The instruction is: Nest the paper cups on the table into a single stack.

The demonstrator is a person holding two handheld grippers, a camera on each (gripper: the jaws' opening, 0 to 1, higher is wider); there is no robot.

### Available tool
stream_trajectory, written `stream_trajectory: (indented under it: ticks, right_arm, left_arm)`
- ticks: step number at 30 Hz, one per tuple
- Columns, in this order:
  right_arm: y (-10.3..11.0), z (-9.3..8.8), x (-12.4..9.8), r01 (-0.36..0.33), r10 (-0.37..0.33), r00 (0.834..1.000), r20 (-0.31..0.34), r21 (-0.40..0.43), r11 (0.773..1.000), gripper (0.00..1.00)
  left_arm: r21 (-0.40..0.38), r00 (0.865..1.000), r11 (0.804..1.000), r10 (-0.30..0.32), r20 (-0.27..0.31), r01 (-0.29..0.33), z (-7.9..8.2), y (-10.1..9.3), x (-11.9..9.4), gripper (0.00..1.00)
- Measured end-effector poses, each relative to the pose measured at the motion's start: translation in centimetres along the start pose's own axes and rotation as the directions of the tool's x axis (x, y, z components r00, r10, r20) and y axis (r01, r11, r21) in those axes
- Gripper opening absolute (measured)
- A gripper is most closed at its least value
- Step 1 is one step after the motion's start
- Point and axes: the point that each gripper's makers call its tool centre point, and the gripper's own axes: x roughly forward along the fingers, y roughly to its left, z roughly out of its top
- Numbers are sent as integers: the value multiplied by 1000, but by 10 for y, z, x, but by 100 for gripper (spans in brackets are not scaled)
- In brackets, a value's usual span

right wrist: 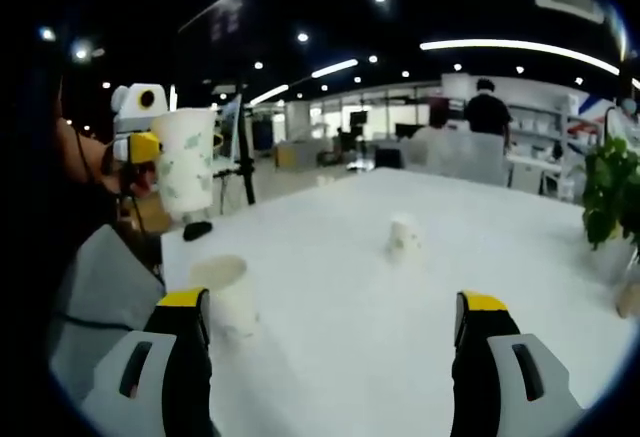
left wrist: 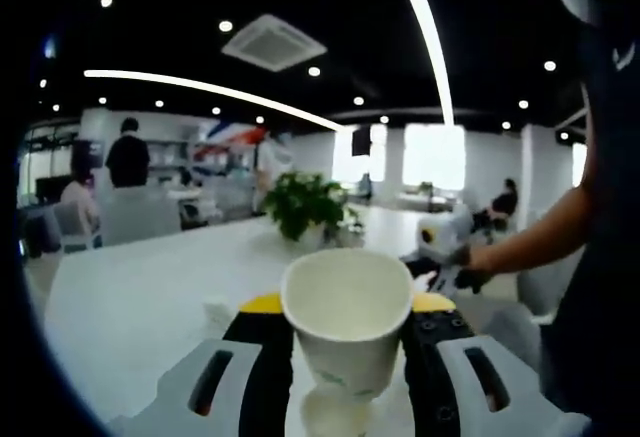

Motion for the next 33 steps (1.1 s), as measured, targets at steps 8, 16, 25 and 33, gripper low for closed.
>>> stream_trajectory:
  ticks: [8, 16, 25, 33]
  right_arm:
    - [-1, 0, 0, 4, -4, 1000, 1, 3, 1000, 100]
    - [0, -1, 0, 3, -3, 1000, -1, 6, 1000, 100]
    - [0, -1, 1, 1, -1, 1000, 1, 4, 1000, 100]
    - [1, -1, 0, 2, -2, 1000, 3, 9, 1000, 100]
  left_arm:
    - [-7, 1000, 1000, 1, 2, -1, -1, -1, 2, 41]
    - [-18, 1000, 1000, 4, -7, -4, -8, 1, 4, 41]
    - [-25, 1000, 1000, 2, -3, -2, -13, -1, 6, 41]
    - [-9, 1000, 1000, 10, -9, -10, -16, 2, 6, 41]
